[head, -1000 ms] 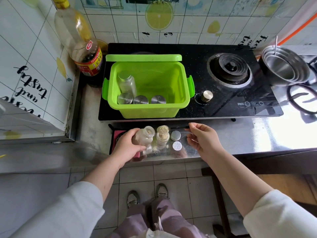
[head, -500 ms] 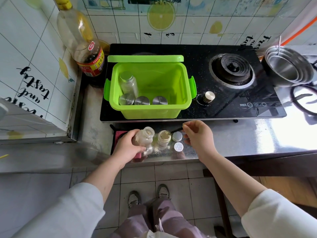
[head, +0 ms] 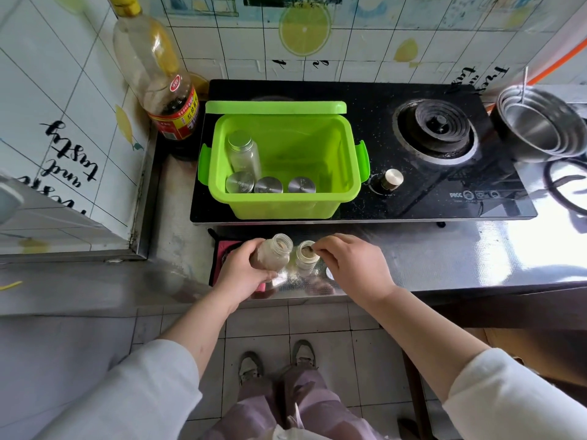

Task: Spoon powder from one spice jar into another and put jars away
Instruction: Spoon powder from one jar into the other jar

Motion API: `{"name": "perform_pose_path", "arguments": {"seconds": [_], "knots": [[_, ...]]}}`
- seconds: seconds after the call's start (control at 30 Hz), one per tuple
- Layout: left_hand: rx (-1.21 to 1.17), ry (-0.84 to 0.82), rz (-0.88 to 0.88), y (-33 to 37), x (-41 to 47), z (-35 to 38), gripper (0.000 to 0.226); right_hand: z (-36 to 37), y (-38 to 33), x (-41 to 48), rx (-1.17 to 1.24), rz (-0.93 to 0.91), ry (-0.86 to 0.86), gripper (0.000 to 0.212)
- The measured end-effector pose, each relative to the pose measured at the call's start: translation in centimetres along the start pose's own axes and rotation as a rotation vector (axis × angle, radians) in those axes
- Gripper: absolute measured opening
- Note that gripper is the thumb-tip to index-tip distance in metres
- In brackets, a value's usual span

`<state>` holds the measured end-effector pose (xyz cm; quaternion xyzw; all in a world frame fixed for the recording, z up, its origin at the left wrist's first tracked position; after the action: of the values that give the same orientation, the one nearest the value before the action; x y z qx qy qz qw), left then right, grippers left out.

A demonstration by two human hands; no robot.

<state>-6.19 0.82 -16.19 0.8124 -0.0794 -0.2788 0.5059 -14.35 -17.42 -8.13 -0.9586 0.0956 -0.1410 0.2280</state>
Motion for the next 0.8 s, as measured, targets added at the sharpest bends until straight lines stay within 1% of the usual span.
{"name": "perform_pose_path", "arguments": {"seconds": [0.1, 0.2, 0.33, 0.4, 0.47, 0.6, 0.67, 0.8], "knots": [[-0.001, 0.011, -0.005, 0.0, -0.1, 0.0, 0.066, -0.2, 0.0, -0.3, -0.009, -0.034, 0.034, 0.021], [0.003, 0.026, -0.013, -0.1, -0.2, -0.1, 0.066, -0.8, 0.1, -0.5, 0.010, -0.025, 0.051, 0.024], [0.006, 0.034, -0.012, 0.0, -0.4, -0.2, 0.064, -1.2, 0.4, -0.6, 0.041, 0.017, 0.061, 0.022], [0.012, 0.036, -0.012, 0.1, -0.5, -0.1, 0.064, -1.5, 0.6, -0.7, 0.061, 0.047, 0.071, 0.015], [0.012, 0.038, -0.008, 0.2, -0.5, -0.1, 0.064, -1.7, 0.9, -0.7, 0.072, 0.099, 0.067, 0.009], [0.026, 0.037, -0.004, 0.4, -0.5, -0.2, 0.063, -1.7, 1.9, -0.7, 0.155, 0.226, 0.056, 0.008], [0.041, 0.040, 0.004, 0.5, -0.5, -0.3, 0.063, -2.0, 2.7, -0.6, 0.287, 0.353, 0.081, 0.006], [0.102, 0.052, 0.020, 0.5, -0.5, -0.5, 0.066, -3.7, 3.7, -0.4, 0.596, 0.579, 0.223, 0.007]]}}
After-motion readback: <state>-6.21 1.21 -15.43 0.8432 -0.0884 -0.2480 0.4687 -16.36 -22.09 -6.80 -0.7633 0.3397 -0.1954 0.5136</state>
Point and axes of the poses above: each hand's wrist, its own x-axis towards the middle knuckle, its own z-axis out of the palm, y = z × x, the point moved 7 cm from there along x, towards the middle knuckle, and after that the axes turned 7 degrees about z, right-handed, at the moved point
